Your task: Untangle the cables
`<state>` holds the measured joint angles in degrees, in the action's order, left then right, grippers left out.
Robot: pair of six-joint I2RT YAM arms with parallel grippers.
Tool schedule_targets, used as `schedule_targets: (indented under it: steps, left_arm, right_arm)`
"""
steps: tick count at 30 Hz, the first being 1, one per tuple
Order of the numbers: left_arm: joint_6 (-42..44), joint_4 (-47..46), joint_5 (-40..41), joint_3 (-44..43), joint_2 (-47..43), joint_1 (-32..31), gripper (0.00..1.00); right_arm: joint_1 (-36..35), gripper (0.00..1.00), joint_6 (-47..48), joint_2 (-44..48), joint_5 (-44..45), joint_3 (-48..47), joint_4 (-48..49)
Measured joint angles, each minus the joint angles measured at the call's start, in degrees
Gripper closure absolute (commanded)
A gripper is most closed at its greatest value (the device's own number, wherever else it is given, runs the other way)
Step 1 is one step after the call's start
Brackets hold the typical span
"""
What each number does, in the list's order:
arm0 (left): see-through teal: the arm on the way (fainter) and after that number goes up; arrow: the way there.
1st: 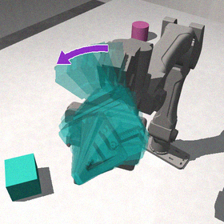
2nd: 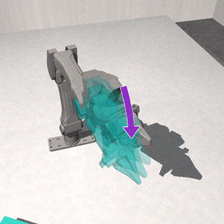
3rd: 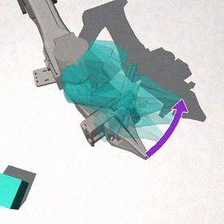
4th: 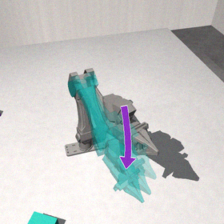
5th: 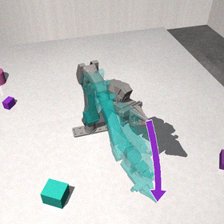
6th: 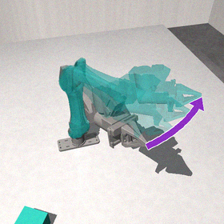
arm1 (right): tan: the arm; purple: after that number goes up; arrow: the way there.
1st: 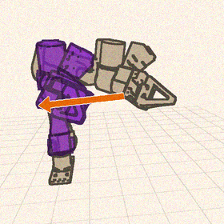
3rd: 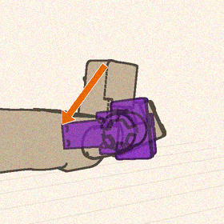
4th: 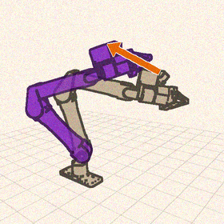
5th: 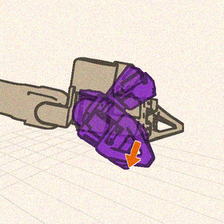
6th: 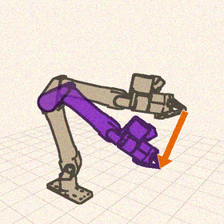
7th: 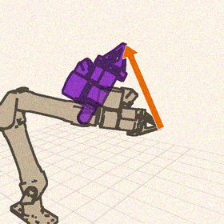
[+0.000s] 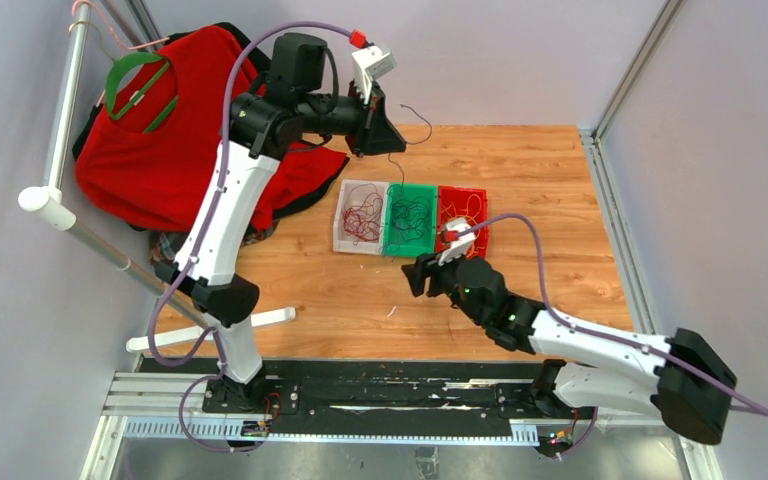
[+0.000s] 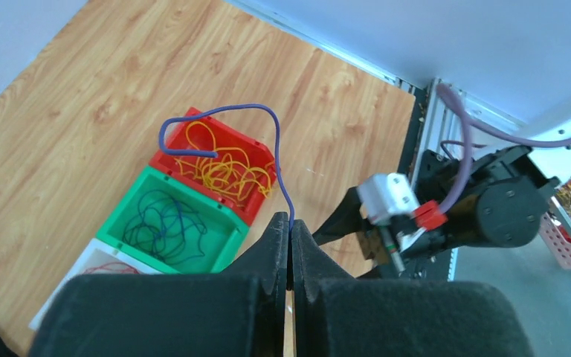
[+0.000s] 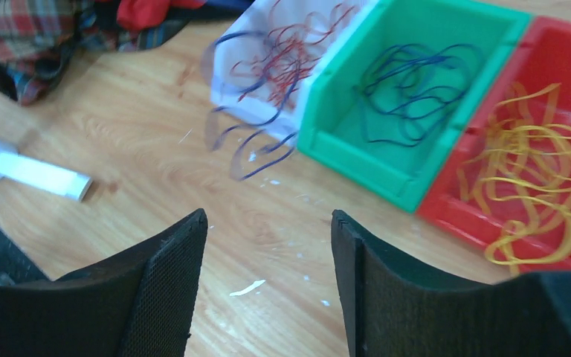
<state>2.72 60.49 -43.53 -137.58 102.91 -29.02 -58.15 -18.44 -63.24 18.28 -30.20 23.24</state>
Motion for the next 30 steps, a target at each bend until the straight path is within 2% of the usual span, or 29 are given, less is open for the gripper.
schedule_targets:
  steps: [7, 13, 24, 30]
  left_arm:
    - [-0.2, -0.5, 0.5, -7.7, 6.0, 0.0, 0.99]
    - [-0.8, -4.9, 0.5, -7.5, 8.4, 0.0, 0.99]
    - [3.4, -16.3, 5.7, 11.6, 9.9, -0.1, 0.99]
    - [6.3, -18.2, 9.2, 12.0, 14.2, -0.1, 0.99]
  right_arm:
    - [6.2, 0.32, 0.0, 13.7, 1.9, 3.4, -5.7]
    - [10.8, 0.32, 0.2, 22.8, 5.4, 4.8, -11.5]
    - [12.0, 0.33, 2.0, 28.9, 9.8, 4.8, -17.4]
    - [12.0, 0.34, 2.4, 29.8, 10.3, 4.8, -18.8]
